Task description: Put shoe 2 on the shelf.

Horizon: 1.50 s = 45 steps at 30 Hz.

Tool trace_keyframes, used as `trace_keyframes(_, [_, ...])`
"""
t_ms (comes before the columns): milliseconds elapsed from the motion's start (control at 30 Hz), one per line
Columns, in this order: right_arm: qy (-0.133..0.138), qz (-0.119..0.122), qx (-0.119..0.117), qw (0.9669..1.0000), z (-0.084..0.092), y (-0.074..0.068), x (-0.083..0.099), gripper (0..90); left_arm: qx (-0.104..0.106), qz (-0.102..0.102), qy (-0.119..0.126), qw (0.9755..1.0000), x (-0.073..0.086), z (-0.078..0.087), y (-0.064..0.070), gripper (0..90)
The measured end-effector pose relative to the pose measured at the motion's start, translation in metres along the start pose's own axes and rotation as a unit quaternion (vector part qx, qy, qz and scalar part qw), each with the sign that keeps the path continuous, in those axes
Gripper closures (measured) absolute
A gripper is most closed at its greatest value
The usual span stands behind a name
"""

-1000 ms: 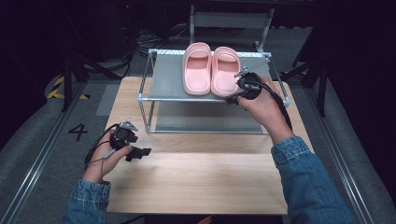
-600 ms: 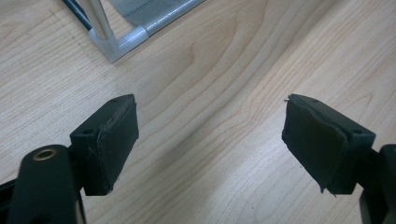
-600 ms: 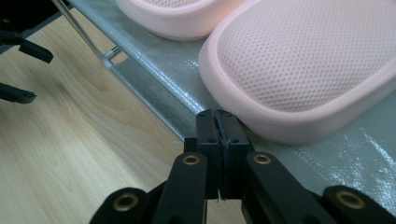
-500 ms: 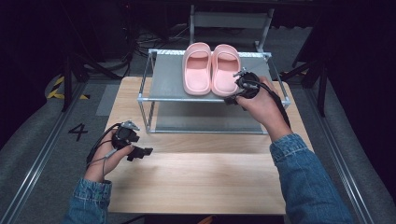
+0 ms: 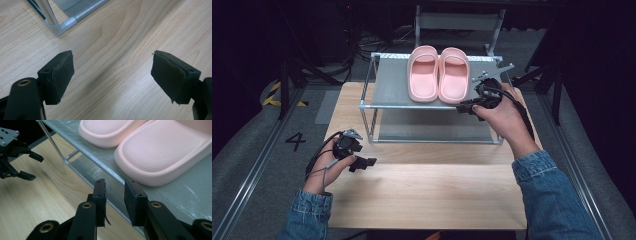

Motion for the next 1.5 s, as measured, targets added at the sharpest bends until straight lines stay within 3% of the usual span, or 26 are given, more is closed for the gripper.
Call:
trace_keyframes(633, [0.011,0.018,0.020,0.9996,0.041,-0.003,0.026,58.9,-0.010,0.008,0.000,0.9999,0.011,0.008,0.001,19.0])
trace_keyframes(967, [0.012,0.025,0.034,0.9990,0.062,0.005,0.062,49.7,-0.017,0.010,0.006,0.9998,0.023,0.022,0.006,19.0])
trace_keyframes(1300, [-0.007,0.016,0.036,0.9992,0.065,0.020,0.093,46.8,-0.028,0.010,-0.001,0.9996,0.037,0.032,0.010,18.6])
trace_keyframes(1500, [-0.017,0.011,0.036,0.9991,0.059,0.029,0.114,44.0,-0.031,0.022,-0.003,0.9993,0.045,0.034,0.009,18.7])
Point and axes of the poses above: each handheld gripper's, and its own axes: z roughly backward along the jaws, x roughly out of its underside, y roughly to its right, the point moved 2 cm from there along -z, roughly forward along the jaws, and after that the axes turned 6 degrees about -x, right-handed, at the moved point
